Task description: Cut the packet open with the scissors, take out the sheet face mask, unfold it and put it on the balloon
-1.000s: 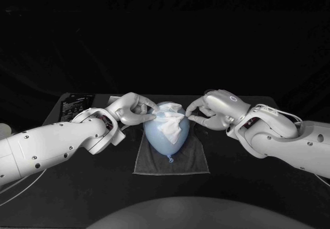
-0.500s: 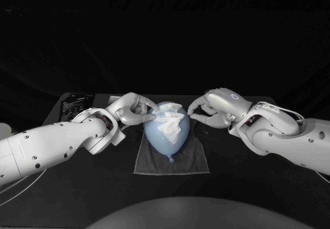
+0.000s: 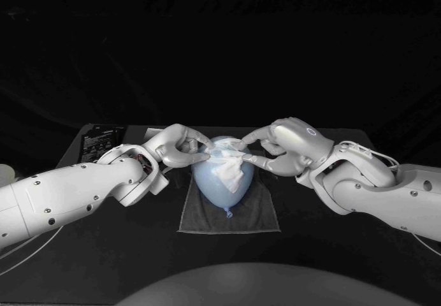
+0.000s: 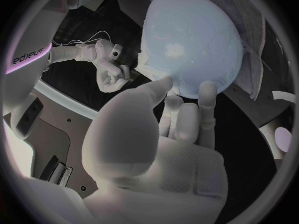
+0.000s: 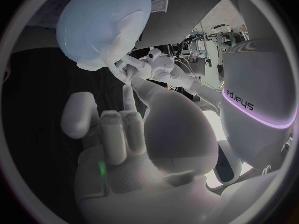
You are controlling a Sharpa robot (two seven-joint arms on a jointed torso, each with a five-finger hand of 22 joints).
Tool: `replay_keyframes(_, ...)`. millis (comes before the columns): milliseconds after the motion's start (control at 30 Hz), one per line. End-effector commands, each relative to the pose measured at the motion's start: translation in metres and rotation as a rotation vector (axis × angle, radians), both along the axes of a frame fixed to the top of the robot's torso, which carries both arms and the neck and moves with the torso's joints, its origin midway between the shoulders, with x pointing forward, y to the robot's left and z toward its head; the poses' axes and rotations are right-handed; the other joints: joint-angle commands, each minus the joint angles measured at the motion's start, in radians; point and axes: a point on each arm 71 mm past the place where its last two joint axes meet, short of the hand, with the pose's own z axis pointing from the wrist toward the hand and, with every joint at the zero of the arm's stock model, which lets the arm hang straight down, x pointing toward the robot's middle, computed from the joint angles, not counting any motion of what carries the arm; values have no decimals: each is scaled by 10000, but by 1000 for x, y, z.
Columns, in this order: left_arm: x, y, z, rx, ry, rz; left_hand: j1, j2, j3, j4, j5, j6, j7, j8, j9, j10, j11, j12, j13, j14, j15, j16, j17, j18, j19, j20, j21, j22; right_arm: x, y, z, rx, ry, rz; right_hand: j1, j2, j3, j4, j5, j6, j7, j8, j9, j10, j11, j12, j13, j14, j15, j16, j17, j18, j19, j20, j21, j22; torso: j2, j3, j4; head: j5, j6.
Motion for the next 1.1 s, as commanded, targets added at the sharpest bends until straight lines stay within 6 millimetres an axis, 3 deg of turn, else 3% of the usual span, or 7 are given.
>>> replay_keyframes(33, -2, -3, -2, 69, 211, -185, -22, 66, -14, -51, -13, -56, -2, -42, -26, 116, 11, 73, 48, 64, 22, 47, 22, 40, 50, -2, 54, 9, 2, 2, -3, -281, -110, -329, -7, -157, -91, 4, 18, -95, 3, -61, -40, 1054, 78, 55, 2630, 1044, 67, 35, 2631, -18, -17, 110, -93, 1400, 4, -2, 4, -3, 0)
replay_keyframes(200, -2, -3, -2, 63, 223, -201, -22, 66, -14, -51, -13, -56, -2, -42, -26, 116, 11, 73, 48, 64, 22, 47, 22, 40, 50, -2, 54, 9, 7, 7, -13, -911, 201, -578, -5, -223, -159, 68, 13, -238, 85, -221, -138, 1054, 151, 55, 2630, 1044, 134, 35, 2631, 19, -114, 172, -292, 1347, -2, -2, 8, 5, 0)
replay_keyframes(500, -2, -3, -2, 67, 243, -201, -22, 66, -14, -51, -13, -56, -2, -42, -26, 116, 11, 73, 48, 64, 22, 47, 22, 40, 50, -2, 54, 9, 11, 10, -22, -1553, 520, -778, 80, -171, -136, 78, 15, -132, 74, -215, -155, 1054, 155, 55, 2630, 1044, 152, 35, 2631, 34, -146, 204, -353, 1331, -3, -1, -8, 17, 0)
replay_keyframes(1100, -1, -3, -3, 89, 287, -190, -27, 79, -13, -47, -14, -59, 4, -55, -36, 125, 21, 98, 74, 71, 30, 53, 39, 40, 49, 3, 57, 8, 12, 10, -27, -2041, 706, -769, 319, -37, -83, 86, 19, 447, -129, -49, -162, 1054, -6, 55, 2630, 1044, 32, 35, 2631, 38, -102, 162, -264, 1360, -4, 4, -6, 19, 0)
